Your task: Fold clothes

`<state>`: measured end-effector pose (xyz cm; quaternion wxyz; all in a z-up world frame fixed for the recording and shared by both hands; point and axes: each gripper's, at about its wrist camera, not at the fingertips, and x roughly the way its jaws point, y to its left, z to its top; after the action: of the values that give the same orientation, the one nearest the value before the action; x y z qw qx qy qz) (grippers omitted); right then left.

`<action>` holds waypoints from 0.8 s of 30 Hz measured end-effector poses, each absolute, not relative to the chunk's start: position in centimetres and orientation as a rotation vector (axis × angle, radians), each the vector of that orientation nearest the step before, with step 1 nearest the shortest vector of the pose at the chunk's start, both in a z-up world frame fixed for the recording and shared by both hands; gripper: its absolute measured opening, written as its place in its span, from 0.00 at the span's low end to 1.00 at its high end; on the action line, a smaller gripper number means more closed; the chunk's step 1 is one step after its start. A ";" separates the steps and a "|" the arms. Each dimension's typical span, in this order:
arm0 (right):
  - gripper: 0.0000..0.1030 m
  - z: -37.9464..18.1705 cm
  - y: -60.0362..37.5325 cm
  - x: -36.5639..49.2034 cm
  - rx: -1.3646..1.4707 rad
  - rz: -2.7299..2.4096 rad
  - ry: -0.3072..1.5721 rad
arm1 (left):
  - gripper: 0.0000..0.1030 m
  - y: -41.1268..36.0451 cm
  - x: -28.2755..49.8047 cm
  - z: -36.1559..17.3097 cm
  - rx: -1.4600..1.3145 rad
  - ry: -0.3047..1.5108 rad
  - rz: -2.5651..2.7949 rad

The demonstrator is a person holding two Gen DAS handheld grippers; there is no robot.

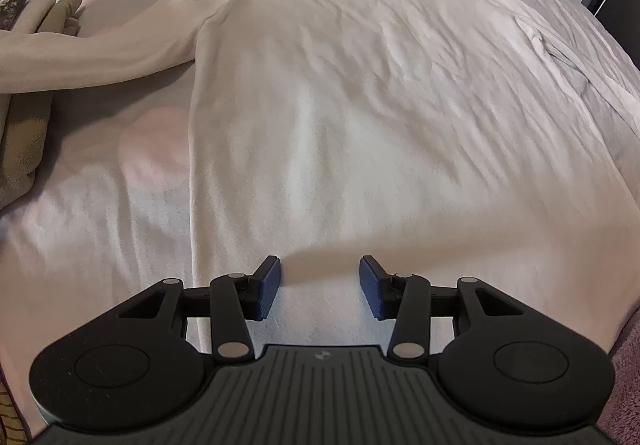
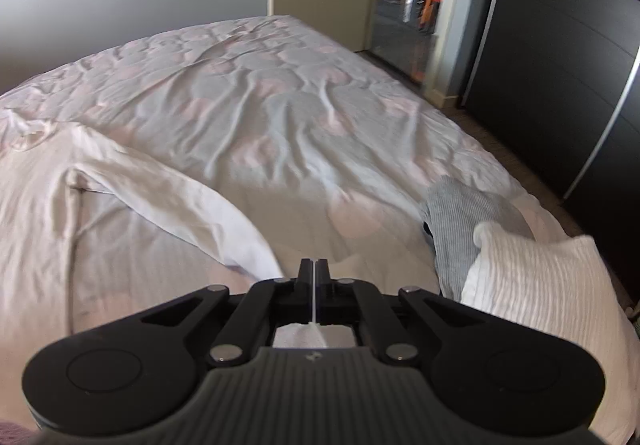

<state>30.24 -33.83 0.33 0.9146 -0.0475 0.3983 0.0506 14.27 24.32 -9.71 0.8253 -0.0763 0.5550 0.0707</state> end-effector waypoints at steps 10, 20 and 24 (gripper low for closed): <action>0.32 -1.4 -33.5 32.2 -0.114 0.122 0.889 | 0.41 24.6 14.4 -9.6 -0.167 1.175 0.161; 0.14 -8.8 -33.2 29.7 -0.254 0.008 0.915 | 0.41 24.8 14.5 -9.5 -0.167 1.166 0.171; 0.03 -6.9 -34.3 28.9 -0.221 0.000 0.844 | 0.41 24.9 14.2 -9.5 -0.174 1.163 0.180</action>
<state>28.88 -34.28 -6.85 0.9063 -0.1072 0.4087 -0.0002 14.23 24.90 -9.52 0.8282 -0.0822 0.5479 0.0849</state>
